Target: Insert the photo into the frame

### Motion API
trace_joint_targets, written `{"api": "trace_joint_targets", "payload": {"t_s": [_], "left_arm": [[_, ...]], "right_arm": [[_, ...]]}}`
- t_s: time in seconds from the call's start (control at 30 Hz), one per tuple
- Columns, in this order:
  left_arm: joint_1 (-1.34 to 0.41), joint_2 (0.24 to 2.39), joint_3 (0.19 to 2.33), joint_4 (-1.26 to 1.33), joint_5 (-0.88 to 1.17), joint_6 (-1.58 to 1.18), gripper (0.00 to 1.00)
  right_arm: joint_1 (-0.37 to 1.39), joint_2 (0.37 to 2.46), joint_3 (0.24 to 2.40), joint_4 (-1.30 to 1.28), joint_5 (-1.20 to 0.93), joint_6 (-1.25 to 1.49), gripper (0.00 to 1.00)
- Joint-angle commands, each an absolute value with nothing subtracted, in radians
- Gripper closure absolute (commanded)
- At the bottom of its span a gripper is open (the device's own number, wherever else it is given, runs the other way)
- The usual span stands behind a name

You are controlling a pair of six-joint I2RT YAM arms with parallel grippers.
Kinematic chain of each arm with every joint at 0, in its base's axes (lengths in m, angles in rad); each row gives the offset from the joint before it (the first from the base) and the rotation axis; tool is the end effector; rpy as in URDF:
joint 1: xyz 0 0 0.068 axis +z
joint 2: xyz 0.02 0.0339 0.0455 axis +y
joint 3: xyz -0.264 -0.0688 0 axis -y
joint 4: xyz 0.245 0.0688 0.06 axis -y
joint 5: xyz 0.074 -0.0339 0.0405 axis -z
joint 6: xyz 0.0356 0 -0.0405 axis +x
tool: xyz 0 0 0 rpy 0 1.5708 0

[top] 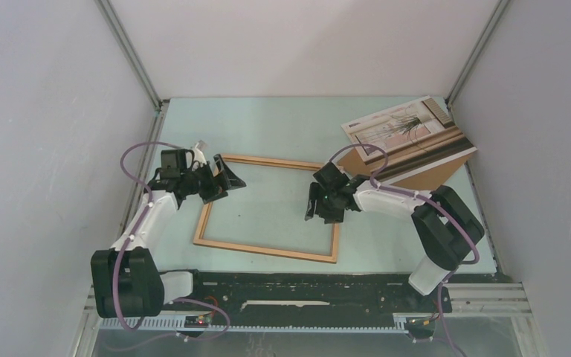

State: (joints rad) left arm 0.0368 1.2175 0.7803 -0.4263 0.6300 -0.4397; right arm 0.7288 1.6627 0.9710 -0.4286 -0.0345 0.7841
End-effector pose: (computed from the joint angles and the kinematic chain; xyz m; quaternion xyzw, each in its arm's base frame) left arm 0.2434 -0.0120 0.2337 -0.1062 0.8921 -0.3507 0.2645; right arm 0.2371 0.2133 0.1677 0.0231 0.9743 0.1655 0.1509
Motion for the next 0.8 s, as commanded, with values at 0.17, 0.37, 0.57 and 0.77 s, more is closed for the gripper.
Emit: {"api": "trace_joint_targets", "payload": {"t_s": [0.17,0.37,0.57,0.77], "left_arm": [[0.035,1.19,0.773,-0.417,0.611,-0.422,0.04],[0.034,1.187,0.773,-0.41,0.626,-0.427,0.04],[0.038,1.186,0.774,-0.411,0.625,-0.425,0.03],[0.04,1.182,0.775,-0.414,0.611,-0.423,0.03]], "right_arm": [[0.514,1.589,1.03,-0.38,-0.085,0.682,0.28],[0.405,1.652,1.14,-0.392,-0.1,0.631,0.29],[0.353,1.715,1.225,-0.463,-0.082,0.613,0.3],[0.365,1.683,1.127,-0.505,-0.065,0.611,0.31]]}}
